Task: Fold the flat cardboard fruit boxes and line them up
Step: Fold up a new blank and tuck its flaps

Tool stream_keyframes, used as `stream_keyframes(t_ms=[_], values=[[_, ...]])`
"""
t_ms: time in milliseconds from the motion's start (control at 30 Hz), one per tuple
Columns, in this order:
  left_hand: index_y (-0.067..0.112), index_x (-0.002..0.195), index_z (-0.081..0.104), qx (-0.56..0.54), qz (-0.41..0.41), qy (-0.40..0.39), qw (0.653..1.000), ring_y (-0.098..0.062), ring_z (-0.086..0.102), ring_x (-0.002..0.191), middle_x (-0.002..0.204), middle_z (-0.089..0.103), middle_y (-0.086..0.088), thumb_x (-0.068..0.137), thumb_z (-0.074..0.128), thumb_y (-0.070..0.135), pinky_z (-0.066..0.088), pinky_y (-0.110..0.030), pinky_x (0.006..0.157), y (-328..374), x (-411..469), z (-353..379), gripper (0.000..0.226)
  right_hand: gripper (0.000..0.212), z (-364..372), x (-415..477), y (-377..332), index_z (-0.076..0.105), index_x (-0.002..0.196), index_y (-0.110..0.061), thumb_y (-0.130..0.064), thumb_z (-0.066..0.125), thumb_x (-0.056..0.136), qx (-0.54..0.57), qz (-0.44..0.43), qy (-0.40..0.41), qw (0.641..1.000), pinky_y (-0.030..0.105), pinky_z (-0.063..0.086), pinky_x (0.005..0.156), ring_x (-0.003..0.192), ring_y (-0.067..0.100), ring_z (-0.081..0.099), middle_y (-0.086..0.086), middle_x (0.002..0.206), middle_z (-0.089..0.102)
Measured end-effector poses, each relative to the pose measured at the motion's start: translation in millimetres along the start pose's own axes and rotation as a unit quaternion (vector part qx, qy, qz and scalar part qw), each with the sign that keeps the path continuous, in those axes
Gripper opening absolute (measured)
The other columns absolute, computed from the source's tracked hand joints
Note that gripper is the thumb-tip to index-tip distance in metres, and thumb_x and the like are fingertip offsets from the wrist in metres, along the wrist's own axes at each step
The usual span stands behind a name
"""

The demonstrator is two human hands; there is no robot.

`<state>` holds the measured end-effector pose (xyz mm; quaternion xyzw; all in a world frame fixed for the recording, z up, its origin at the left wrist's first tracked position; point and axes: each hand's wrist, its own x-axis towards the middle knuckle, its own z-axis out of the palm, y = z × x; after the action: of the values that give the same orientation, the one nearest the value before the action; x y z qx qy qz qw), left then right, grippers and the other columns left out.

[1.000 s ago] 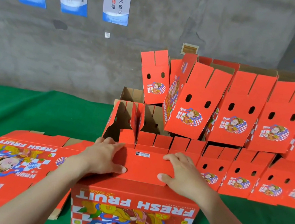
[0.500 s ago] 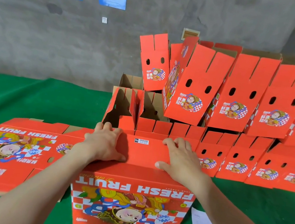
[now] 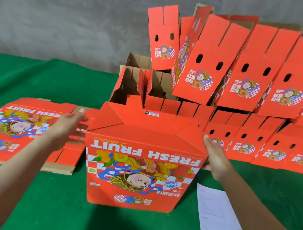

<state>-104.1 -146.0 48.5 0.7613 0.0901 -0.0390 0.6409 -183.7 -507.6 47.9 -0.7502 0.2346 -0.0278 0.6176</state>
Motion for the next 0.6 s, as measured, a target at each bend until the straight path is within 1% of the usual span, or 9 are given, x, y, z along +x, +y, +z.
stream_keyframes(t_ms=[100,200,267,300,367,433,500,533,600], values=[[0.007,0.089,0.061,0.051,-0.062,-0.068,0.994,-0.027,0.062,0.07,0.08,0.068,-0.014,0.097,0.03,0.054,0.051,-0.032,0.059,-20.9,-14.0,3.0,0.057,0.065,-0.7,-11.3,13.3,0.063,0.097,-0.012,-0.067,0.028,0.09,-0.029,0.061,-0.072,0.995,0.041,0.053,0.066,0.084,0.027,0.066,0.011,0.088,0.071],[0.012,0.081,0.063,0.1,-0.022,-0.117,0.988,-0.023,0.068,0.066,0.071,0.073,-0.01,0.102,0.028,0.042,0.055,-0.033,0.058,-21.3,-27.4,4.1,0.05,0.063,-2.3,-18.2,11.3,0.062,0.097,-0.022,-0.074,0.032,0.081,-0.029,0.044,-0.126,0.991,0.041,0.054,0.061,0.089,0.025,0.065,0.009,0.094,0.071],[0.015,0.075,0.066,0.08,0.007,-0.141,0.987,-0.018,0.067,0.061,0.063,0.071,-0.001,0.102,0.023,0.045,0.058,-0.039,0.058,-17.8,-34.6,-1.8,0.059,0.061,-9.4,-23.2,8.4,0.063,0.099,-0.025,-0.075,0.043,0.07,-0.023,0.034,-0.15,0.988,0.039,0.056,0.057,0.087,0.023,0.069,0.004,0.089,0.075],[0.016,0.075,0.068,0.073,0.013,-0.155,0.985,-0.013,0.067,0.06,0.065,0.071,0.001,0.1,0.02,0.05,0.058,-0.041,0.058,-16.4,-38.2,-5.0,0.064,0.06,-14.9,-25.3,8.7,0.064,0.1,-0.027,-0.074,0.048,0.066,-0.018,0.029,-0.168,0.985,0.037,0.056,0.056,0.085,0.022,0.071,0.002,0.089,0.075],[0.018,0.087,0.068,0.058,0.02,-0.169,0.984,-0.012,0.068,0.071,0.079,0.074,0.002,0.096,0.015,0.056,0.057,-0.036,0.073,-15.5,-39.6,-12.0,0.066,0.058,-27.1,-29.1,12.2,0.066,0.106,-0.032,-0.07,0.054,0.064,0.006,0.008,-0.215,0.977,0.033,0.057,0.06,0.089,0.02,0.071,0.0,0.099,0.074],[0.016,0.093,0.068,0.031,0.01,-0.187,0.982,-0.021,0.066,0.079,0.088,0.074,-0.007,0.093,0.013,0.061,0.048,-0.043,0.086,-12.6,-43.5,-16.5,0.071,0.045,-39.5,-31.8,18.8,0.061,0.116,-0.042,-0.058,0.063,0.074,0.047,-0.023,-0.259,0.964,0.032,0.057,0.066,0.097,0.018,0.068,-0.001,0.112,0.07],[0.013,0.087,0.071,0.045,-0.001,-0.225,0.973,-0.022,0.066,0.072,0.081,0.073,-0.011,0.079,0.018,0.081,0.049,-0.037,0.077,-8.3,-48.8,-19.6,0.087,0.045,-48.7,-33.6,24.5,0.055,0.121,-0.046,-0.034,0.072,0.082,0.072,-0.057,-0.286,0.954,0.029,0.055,0.066,0.093,0.014,0.066,-0.002,0.11,0.069],[0.013,0.087,0.072,0.061,0.001,-0.24,0.969,-0.02,0.067,0.07,0.079,0.073,-0.01,0.072,0.028,0.085,0.048,-0.033,0.074,-6.5,-52.1,-21.4,0.086,0.052,-52.2,-34.5,26.4,0.052,0.125,-0.042,-0.022,0.068,0.08,0.081,-0.071,-0.297,0.949,0.028,0.055,0.064,0.09,0.013,0.067,-0.003,0.107,0.07],[0.014,0.095,0.066,0.068,0.018,-0.23,0.971,-0.012,0.067,0.066,0.075,0.073,0.002,0.063,0.055,0.075,0.047,-0.029,0.07,-4.4,-58.1,-26.0,0.07,0.06,-57.9,-37.2,27.4,0.05,0.129,-0.029,-0.002,0.057,0.076,0.109,-0.096,-0.326,0.934,0.028,0.055,0.063,0.089,0.015,0.069,-0.001,0.107,0.071]])
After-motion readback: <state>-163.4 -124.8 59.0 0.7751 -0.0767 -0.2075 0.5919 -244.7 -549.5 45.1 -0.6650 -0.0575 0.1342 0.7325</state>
